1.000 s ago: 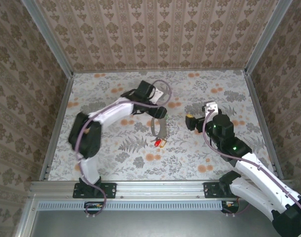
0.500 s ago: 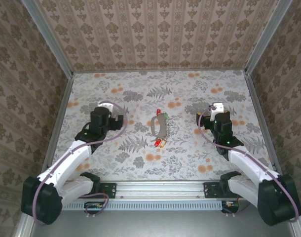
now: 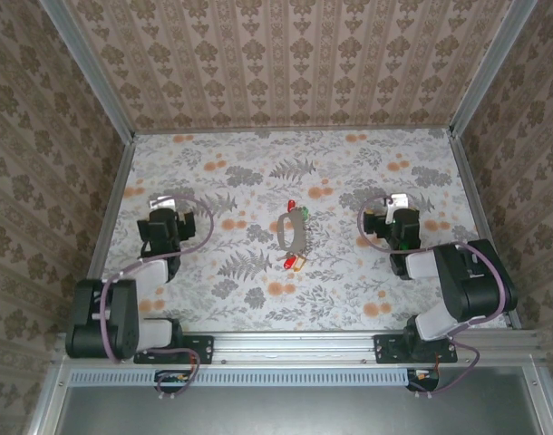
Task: Put the keys on the keyring
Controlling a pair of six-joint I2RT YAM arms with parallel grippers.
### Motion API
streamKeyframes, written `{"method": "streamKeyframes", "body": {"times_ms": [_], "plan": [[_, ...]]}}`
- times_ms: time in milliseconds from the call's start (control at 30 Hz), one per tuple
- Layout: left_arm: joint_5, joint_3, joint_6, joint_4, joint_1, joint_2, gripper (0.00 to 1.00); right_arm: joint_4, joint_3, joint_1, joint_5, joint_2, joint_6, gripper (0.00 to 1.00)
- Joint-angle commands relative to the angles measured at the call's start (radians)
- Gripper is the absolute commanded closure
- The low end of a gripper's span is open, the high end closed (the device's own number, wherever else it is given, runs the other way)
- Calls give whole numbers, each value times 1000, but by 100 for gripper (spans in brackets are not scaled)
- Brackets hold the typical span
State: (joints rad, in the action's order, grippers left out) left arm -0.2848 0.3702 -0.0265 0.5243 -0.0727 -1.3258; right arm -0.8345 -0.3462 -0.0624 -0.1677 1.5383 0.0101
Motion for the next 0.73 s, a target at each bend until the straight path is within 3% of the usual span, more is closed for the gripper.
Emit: {"method": "streamKeyframes", "body": {"times_ms": [0,100,167,200,700], "plan": [[172,-6,65,273,31,-72,0,-28,-58,25,21,-6,-48,0],[197,-17,82,442,39,-226,0,-32,-56,31,26,-5,-53,0],[225,22,42,316,66,-191,0,-38,-53,30,25,-9,-52,0],[233,13,47,371,70,-212,0,-42,-52,28,24,-6,-49,0],[207,23,48,340,59,-205,0,-39,-53,27,29,-9,-46,0]]}}
